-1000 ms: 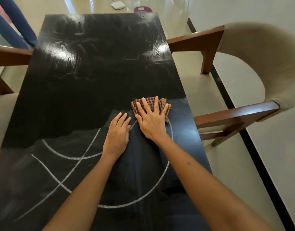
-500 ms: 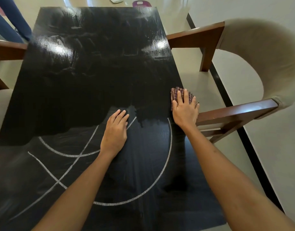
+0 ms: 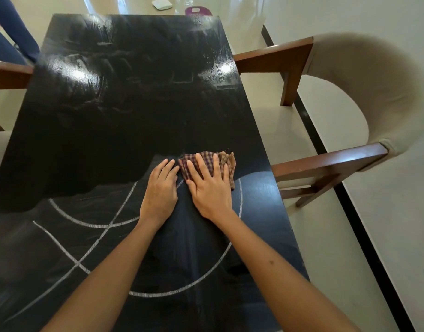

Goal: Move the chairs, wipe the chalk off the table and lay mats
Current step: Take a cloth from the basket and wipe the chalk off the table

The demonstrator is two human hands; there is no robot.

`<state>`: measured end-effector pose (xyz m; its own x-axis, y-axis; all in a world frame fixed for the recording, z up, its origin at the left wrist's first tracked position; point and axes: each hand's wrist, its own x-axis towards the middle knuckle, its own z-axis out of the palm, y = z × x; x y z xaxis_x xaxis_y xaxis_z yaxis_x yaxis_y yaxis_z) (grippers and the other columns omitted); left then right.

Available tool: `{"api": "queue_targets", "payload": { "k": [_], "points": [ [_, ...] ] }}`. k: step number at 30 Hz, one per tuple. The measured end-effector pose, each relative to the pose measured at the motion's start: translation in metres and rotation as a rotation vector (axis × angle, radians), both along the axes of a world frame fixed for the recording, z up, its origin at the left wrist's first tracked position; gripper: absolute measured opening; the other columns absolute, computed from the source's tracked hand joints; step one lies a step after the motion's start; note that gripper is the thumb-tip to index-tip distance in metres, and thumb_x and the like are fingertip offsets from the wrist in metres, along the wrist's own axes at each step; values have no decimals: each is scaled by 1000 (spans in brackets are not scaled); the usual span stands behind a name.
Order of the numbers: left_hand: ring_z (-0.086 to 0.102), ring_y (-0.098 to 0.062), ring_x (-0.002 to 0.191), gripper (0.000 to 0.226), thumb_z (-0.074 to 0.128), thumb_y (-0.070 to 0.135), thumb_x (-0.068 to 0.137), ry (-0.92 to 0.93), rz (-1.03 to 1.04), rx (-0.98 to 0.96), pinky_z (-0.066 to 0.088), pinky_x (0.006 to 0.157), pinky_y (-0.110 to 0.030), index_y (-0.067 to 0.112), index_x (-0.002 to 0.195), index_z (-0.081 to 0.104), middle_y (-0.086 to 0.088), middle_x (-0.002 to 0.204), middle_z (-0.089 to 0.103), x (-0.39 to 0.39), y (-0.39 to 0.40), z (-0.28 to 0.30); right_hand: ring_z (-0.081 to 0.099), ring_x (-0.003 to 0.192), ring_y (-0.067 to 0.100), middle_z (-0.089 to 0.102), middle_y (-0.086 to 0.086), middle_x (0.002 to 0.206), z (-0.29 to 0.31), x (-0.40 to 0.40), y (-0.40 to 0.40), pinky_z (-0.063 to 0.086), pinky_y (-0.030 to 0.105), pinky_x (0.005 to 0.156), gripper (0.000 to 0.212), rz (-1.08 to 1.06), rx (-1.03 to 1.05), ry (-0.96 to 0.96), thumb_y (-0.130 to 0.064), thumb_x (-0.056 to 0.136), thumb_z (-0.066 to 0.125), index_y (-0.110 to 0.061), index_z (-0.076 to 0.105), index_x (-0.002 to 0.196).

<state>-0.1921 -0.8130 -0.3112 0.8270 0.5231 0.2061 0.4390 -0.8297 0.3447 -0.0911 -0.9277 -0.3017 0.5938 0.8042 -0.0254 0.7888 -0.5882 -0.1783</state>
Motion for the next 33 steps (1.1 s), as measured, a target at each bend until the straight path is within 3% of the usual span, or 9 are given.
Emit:
{"api": "queue_targets", "payload": {
  "k": [3,7,14,20,26,30,33],
  "points": [
    [39,-26,135,36,50,3,93,-6,3,-7,29,115,-40,-1,129,55,-15,137,52,1,-1,2,1,149,35,10,-4,163,0,12,-11,3,58,118,54,-26,-34,-22,-49,101,24,-36,16,153],
    [38,-27,136,34,47,3,95,-11,5,-18,29,115,-40,-2,128,55,-15,137,52,0,-2,3,-8,148,38,-4,3,163,3,46,-39,-5,57,118,56,-229,-64,-18,-51,100,22,-38,12,153],
    [39,-28,135,35,47,3,95,-3,-4,-1,31,114,-41,-2,128,55,-16,137,52,0,0,1,1,147,40,0,15,162,1,58,-65,7,56,119,55,-444,-54,-15,-48,100,26,-34,17,153],
    [41,-30,133,34,47,3,95,-21,-4,8,32,113,-42,-3,127,56,-18,135,53,2,-1,-1,4,148,37,9,11,162,4,21,-43,5,53,119,55,-277,-13,-33,-49,99,29,-34,24,151],
    [40,-29,134,35,46,5,95,-20,-9,19,31,114,-42,-2,129,54,-18,136,52,2,-2,0,11,147,35,19,7,160,-8,-42,-39,14,54,118,53,-63,59,-36,-50,98,32,-36,29,149],
    [41,-29,133,35,45,7,96,-27,-8,22,31,113,-41,-3,128,54,-18,135,53,1,-1,-1,10,147,39,18,5,161,-4,-30,-48,8,65,113,53,-57,-8,-87,-53,97,28,-40,28,148],
    [41,-30,133,33,46,6,96,-35,2,6,32,113,-41,-4,127,55,-19,134,54,0,-2,-1,2,147,41,11,5,162,-2,-8,-68,4,70,110,55,-196,-67,-78,-56,96,24,-44,20,150]
  ]
}}
